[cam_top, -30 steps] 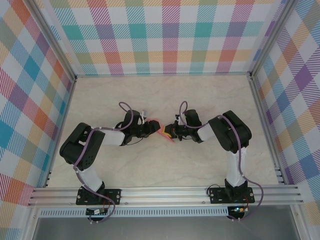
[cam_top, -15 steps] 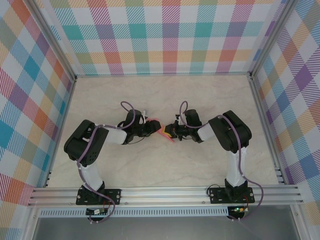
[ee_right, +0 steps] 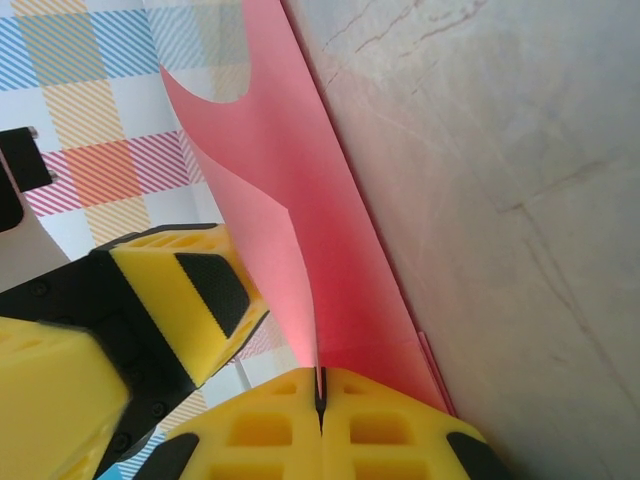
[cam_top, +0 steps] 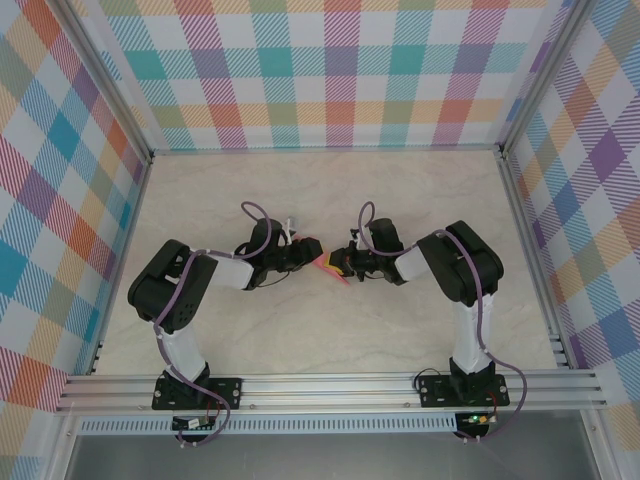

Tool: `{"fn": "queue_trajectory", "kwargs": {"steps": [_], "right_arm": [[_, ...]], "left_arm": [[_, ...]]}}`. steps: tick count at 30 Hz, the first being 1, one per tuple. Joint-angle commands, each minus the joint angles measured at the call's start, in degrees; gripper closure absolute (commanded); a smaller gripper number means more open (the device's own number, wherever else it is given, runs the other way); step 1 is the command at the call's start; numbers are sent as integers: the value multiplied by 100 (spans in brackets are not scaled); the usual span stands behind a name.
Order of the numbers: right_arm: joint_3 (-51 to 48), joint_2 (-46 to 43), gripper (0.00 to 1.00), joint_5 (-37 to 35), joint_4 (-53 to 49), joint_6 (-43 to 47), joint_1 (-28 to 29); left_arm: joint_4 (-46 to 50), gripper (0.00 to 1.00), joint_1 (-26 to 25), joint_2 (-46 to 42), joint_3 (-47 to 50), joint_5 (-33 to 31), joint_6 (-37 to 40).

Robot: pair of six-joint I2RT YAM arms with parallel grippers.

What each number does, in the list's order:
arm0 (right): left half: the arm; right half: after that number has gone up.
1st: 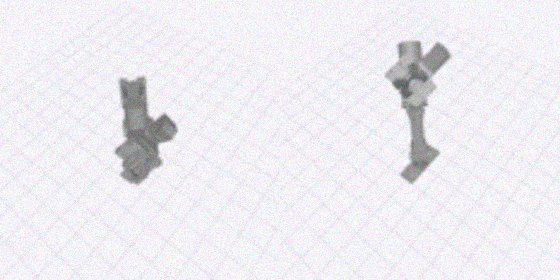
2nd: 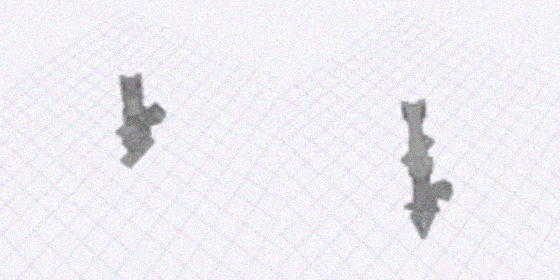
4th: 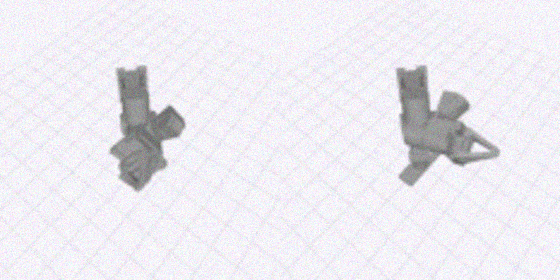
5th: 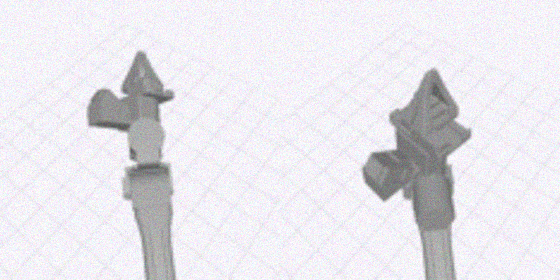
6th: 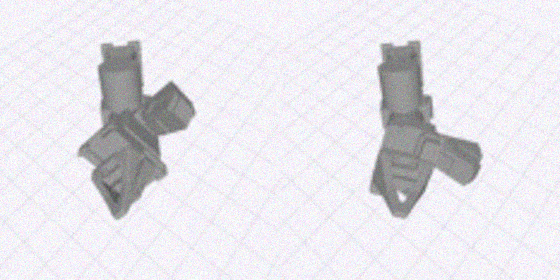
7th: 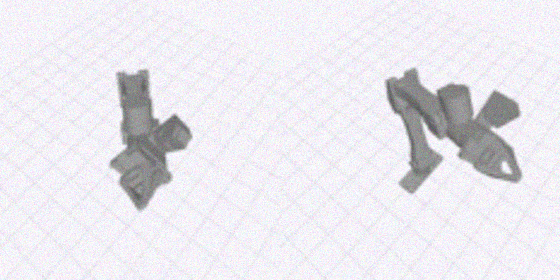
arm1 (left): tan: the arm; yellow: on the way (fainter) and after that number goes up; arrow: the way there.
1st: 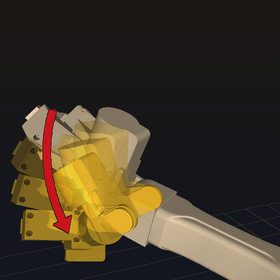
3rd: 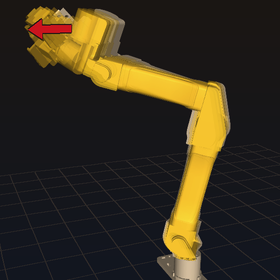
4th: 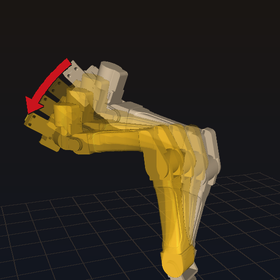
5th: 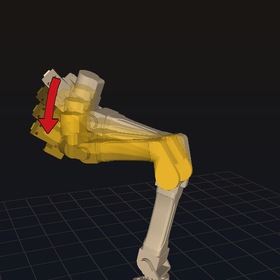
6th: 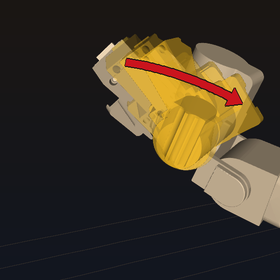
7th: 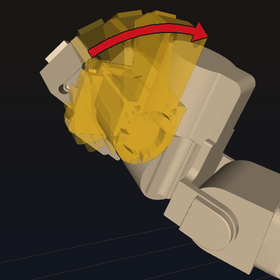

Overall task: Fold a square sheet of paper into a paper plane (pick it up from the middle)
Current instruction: Fold the wing for the fifth time at the center of the table.

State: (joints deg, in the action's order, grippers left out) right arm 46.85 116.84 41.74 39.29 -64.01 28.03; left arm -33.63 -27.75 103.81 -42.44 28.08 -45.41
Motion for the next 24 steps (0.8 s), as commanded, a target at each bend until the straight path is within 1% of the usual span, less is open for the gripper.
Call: {"fn": "queue_trajectory", "kwargs": {"steps": [1,13,24], "right_arm": [[48,207,100,10,-479,99,-43],[114,273,100,-5,-642,152,-43],[136,289,100,-34,-811,247,-44]], "left_arm": [[-361,57,-77,-69,99,101,26],[93,63,-84,135,-27,-69,33],[321,66,-87,219,-73,-259,32]]}}
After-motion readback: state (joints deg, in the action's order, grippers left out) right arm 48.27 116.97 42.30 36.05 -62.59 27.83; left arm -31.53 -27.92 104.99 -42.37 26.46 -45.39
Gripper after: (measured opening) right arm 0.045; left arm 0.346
